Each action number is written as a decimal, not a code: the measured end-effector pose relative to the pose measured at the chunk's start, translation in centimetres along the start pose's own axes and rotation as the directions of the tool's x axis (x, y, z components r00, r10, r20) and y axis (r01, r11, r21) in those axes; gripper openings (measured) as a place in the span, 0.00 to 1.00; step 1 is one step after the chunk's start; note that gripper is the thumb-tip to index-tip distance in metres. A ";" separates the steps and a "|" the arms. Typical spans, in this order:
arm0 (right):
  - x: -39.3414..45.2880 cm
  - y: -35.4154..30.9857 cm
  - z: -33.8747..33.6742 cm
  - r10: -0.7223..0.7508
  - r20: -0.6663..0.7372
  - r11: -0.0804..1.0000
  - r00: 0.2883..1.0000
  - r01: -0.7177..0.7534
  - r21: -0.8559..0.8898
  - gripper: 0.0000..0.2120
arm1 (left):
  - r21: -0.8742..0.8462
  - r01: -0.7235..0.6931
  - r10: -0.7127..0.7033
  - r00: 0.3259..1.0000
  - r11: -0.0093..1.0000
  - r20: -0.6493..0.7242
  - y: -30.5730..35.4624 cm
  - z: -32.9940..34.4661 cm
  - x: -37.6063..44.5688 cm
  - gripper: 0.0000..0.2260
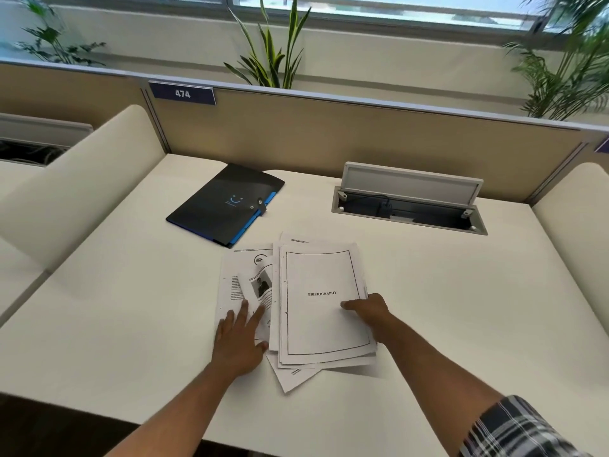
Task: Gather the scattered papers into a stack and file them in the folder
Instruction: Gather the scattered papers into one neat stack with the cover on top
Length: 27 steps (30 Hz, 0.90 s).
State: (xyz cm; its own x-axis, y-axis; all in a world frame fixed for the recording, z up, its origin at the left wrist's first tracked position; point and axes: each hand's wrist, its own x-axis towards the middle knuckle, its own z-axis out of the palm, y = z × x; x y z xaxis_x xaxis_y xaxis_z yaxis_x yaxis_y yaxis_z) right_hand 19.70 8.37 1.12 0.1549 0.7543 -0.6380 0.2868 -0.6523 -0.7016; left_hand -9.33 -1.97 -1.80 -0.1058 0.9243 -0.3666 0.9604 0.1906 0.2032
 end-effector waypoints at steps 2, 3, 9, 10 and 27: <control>-0.3 -0.2 0.0 0.079 0.121 0.988 0.989 -0.094 0.124 0.24 | 0.002 -0.013 0.013 1.000 1.000 -0.016 -0.1 -0.2 -0.2 0.39; -0.4 -0.3 0.1 0.096 0.175 0.979 0.980 -0.125 0.160 0.22 | 0.010 -0.014 0.014 1.000 1.000 -0.023 -0.2 -0.4 -0.4 0.40; -0.4 0.5 0.5 -0.006 0.154 0.996 0.988 -0.008 0.093 0.24 | -0.003 0.020 -0.020 0.999 1.000 -0.034 -0.6 -0.3 -0.6 0.40; -0.5 0.7 0.5 -0.034 0.151 0.995 0.988 0.019 0.099 0.23 | -0.006 0.024 -0.024 0.999 1.000 -0.037 -0.7 -0.2 -0.6 0.40; -1.6 4.3 -5.8 -0.212 0.053 0.879 0.976 0.167 0.447 0.19 | -0.871 0.036 -0.015 0.999 0.491 0.033 5.5 -4.1 -0.8 0.20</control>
State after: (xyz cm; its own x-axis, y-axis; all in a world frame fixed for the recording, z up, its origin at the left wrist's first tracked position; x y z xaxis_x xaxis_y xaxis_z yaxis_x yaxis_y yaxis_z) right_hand 26.13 4.79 1.01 0.0406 0.8706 -0.4903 -0.1448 -0.4804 -0.8650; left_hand -5.05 -0.35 3.35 -0.1120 0.9099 -0.3994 0.2430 0.4148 0.8768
